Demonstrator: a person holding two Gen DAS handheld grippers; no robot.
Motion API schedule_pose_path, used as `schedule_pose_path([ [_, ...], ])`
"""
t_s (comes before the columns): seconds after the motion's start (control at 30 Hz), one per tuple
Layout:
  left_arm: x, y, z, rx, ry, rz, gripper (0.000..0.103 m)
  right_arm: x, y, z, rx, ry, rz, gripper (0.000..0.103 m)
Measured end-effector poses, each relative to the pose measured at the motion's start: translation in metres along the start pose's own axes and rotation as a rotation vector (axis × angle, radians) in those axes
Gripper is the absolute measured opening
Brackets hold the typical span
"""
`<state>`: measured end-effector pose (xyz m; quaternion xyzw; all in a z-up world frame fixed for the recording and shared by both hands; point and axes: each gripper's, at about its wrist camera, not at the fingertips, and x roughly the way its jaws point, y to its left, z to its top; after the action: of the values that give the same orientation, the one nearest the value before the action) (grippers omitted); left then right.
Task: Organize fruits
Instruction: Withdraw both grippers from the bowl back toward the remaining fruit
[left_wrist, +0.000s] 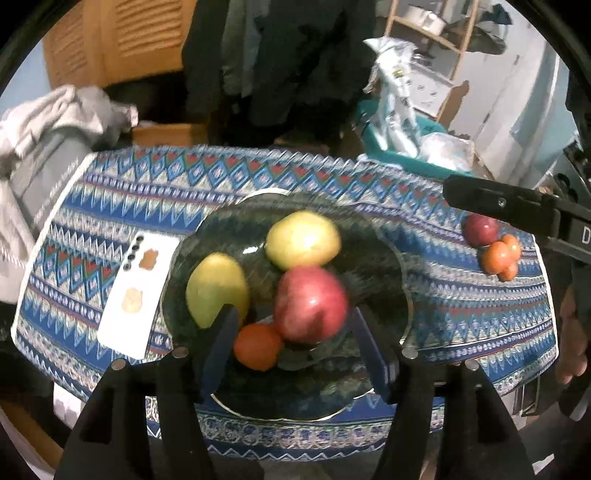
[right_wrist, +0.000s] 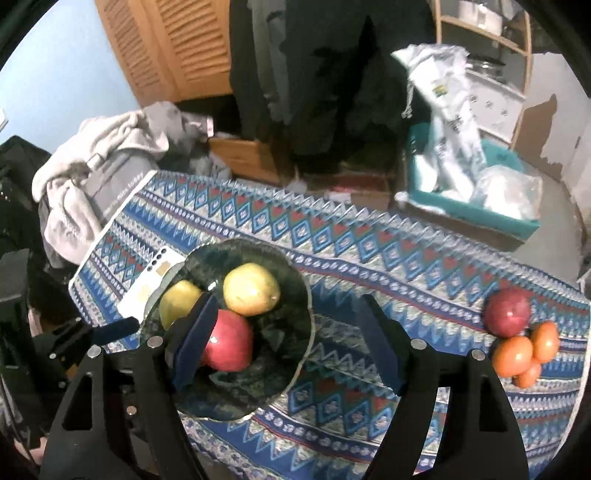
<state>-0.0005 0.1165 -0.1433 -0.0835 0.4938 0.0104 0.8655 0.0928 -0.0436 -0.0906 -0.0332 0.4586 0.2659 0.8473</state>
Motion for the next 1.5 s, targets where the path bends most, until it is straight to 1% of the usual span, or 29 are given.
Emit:
schedule_pose_path([
  [0.07,-0.006,-0.007,0.002,0.015,-0.013,-0.010,0.066,-0.009,-0.003,-0.001,0.001,-0.013,-0.011,0.078],
  [0.17,-0.015,-0.018,0.006,0.031,-0.031,-0.025,0.070,-0.026,-0.009,-0.001,-0.001,-0.038,-0.027,0.078],
  [0.3,-0.027,-0.030,0.010,0.045,-0.054,-0.047,0.071,-0.045,-0.016,-0.003,0.004,-0.062,-0.040,0.078],
  [0.43,-0.034,-0.041,0.014,0.063,-0.070,-0.056,0.071,-0.061,-0.024,-0.008,0.016,-0.081,-0.044,0.078],
  [0.6,-0.041,-0.054,0.018,0.084,-0.086,-0.059,0.072,-0.076,-0.033,-0.012,0.010,-0.100,-0.077,0.078],
  [0.7,-0.045,-0.062,0.020,0.095,-0.092,-0.063,0.076,-0.085,-0.042,-0.015,0.021,-0.112,-0.080,0.078],
  [0.8,-0.049,-0.072,0.022,0.115,-0.111,-0.061,0.076,-0.094,-0.051,-0.019,0.031,-0.125,-0.090,0.078],
  [1.07,-0.052,-0.102,0.025,0.164,-0.121,-0.078,0.077,-0.117,-0.080,-0.033,0.073,-0.145,-0.117,0.080],
  [1.2,-0.053,-0.118,0.025,0.188,-0.120,-0.090,0.077,-0.126,-0.095,-0.042,0.091,-0.150,-0.146,0.080],
  [1.3,-0.053,-0.131,0.026,0.211,-0.124,-0.093,0.080,-0.134,-0.107,-0.048,0.107,-0.157,-0.161,0.080],
  [1.5,-0.050,-0.157,0.028,0.250,-0.117,-0.109,0.080,-0.146,-0.131,-0.060,0.136,-0.163,-0.191,0.080],
])
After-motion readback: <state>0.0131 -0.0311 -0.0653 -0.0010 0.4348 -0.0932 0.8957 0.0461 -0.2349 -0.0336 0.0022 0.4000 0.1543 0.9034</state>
